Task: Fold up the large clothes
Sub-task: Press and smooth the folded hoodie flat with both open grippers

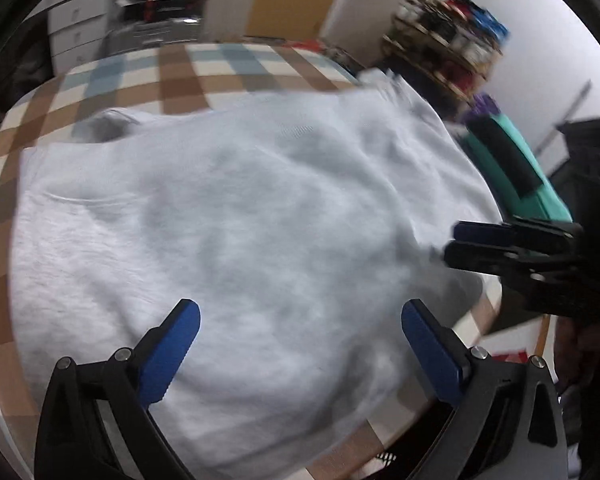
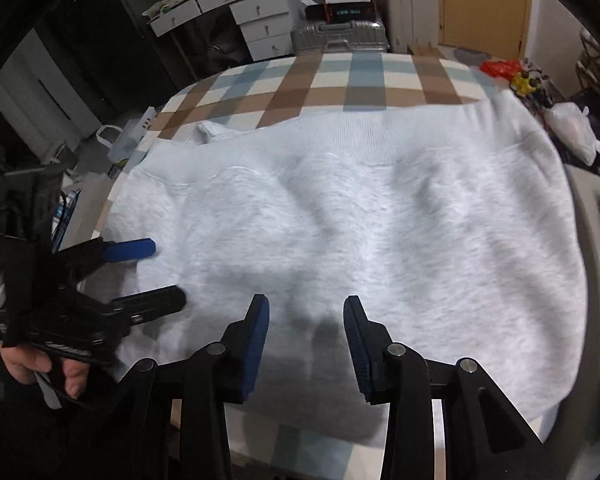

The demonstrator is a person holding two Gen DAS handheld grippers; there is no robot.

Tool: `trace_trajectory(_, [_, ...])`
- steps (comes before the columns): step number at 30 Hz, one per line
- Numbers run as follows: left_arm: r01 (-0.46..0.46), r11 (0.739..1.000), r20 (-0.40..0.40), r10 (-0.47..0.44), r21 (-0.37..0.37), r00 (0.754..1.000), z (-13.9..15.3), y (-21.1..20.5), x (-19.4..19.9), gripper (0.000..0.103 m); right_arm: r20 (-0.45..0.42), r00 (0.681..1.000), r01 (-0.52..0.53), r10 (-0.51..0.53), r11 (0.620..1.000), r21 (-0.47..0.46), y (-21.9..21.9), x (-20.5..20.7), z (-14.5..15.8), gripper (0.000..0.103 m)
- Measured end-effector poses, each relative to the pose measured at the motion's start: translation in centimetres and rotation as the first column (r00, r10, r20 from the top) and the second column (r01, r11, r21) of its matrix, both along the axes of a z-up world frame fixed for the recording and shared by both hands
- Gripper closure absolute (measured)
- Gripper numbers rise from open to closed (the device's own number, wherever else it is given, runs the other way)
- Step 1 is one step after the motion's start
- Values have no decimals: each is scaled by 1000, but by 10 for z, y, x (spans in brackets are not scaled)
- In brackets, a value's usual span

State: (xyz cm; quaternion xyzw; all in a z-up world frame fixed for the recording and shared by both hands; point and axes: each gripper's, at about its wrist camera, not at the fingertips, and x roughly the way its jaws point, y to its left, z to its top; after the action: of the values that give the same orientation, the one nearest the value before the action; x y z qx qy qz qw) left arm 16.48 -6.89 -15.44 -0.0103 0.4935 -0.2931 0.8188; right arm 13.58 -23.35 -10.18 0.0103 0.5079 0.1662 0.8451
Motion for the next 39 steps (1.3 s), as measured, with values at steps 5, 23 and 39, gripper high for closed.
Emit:
trace_trajectory(5, [13,985,10,-15,174,1000,-35,-28,0,1,-96,995,1,-4,1000,-23,2,5,-62,64])
trace_trajectory(23, [-88,951,-25,99,296,995,-51,10,-28,2,-102,986,126,-135,988,-95,-73,-16,-74,65])
trace_trajectory(39, [-150,905,1,163,398,987,-53,55,-15,2,-59,998,-22,13,989,-149,15,7,-58,63])
